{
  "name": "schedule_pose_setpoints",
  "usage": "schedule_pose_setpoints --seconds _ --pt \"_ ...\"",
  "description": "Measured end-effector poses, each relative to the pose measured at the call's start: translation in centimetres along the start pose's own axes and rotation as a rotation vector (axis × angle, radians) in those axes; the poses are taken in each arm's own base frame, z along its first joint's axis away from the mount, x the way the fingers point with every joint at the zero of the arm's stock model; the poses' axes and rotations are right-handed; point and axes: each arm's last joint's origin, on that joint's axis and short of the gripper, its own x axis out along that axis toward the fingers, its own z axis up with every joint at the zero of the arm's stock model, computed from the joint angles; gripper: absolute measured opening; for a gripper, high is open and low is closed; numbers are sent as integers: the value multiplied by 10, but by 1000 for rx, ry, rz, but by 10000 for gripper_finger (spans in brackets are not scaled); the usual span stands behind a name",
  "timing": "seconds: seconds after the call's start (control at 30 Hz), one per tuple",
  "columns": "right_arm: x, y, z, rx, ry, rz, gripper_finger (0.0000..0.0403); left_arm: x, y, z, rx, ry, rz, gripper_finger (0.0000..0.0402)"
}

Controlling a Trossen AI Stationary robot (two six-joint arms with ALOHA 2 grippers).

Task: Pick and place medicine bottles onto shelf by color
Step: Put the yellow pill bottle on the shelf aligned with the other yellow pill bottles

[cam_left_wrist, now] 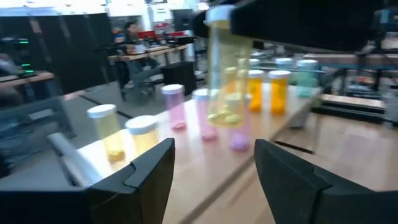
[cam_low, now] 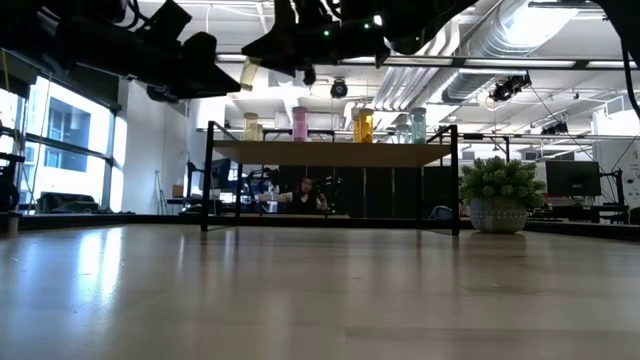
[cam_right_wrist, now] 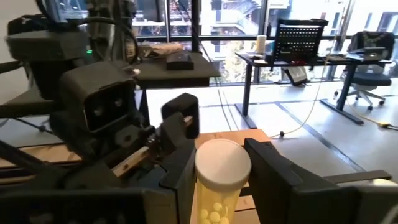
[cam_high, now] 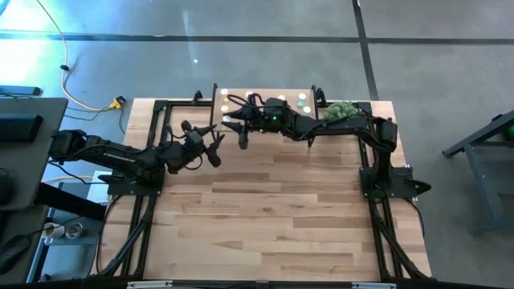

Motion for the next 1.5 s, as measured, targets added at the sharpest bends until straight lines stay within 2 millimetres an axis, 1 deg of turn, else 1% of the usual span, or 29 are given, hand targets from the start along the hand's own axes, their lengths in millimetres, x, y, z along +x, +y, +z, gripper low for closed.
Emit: schedule_pose_setpoints --seconds 0.23,0.4,0.53,0.67,0.8,0.9,1.03,1.1,1.27,1.5 --pt "-1 -11 0 -11 0 -26 115 -4 7 5 23 -8 109 211" --pt "-2 -14 0 -33 0 -31 115 -11 12 10 15 -9 111 211" --pt "-1 -14 1 -60 9 -31 114 -19 16 16 -26 -19 93 211" --pt "10 -15 -1 -67 40 -27 114 -27 20 21 -46 -37 77 211" --pt "23 -14 -9 -74 110 -13 114 -33 23 23 -56 -41 62 211" --pt "27 -14 -10 -74 122 -11 114 -36 24 24 -51 -36 51 211" --pt "29 -14 -14 -65 139 -17 114 -38 23 24 -49 -36 40 211" --pt "30 -15 -17 -67 151 -46 114 -38 23 24 -48 -35 38 211" --pt "31 -17 -27 -50 203 -60 114 -38 23 24 -48 -36 38 211" --pt "31 -19 -28 -63 217 -70 114 -38 23 24 -49 -35 39 211"
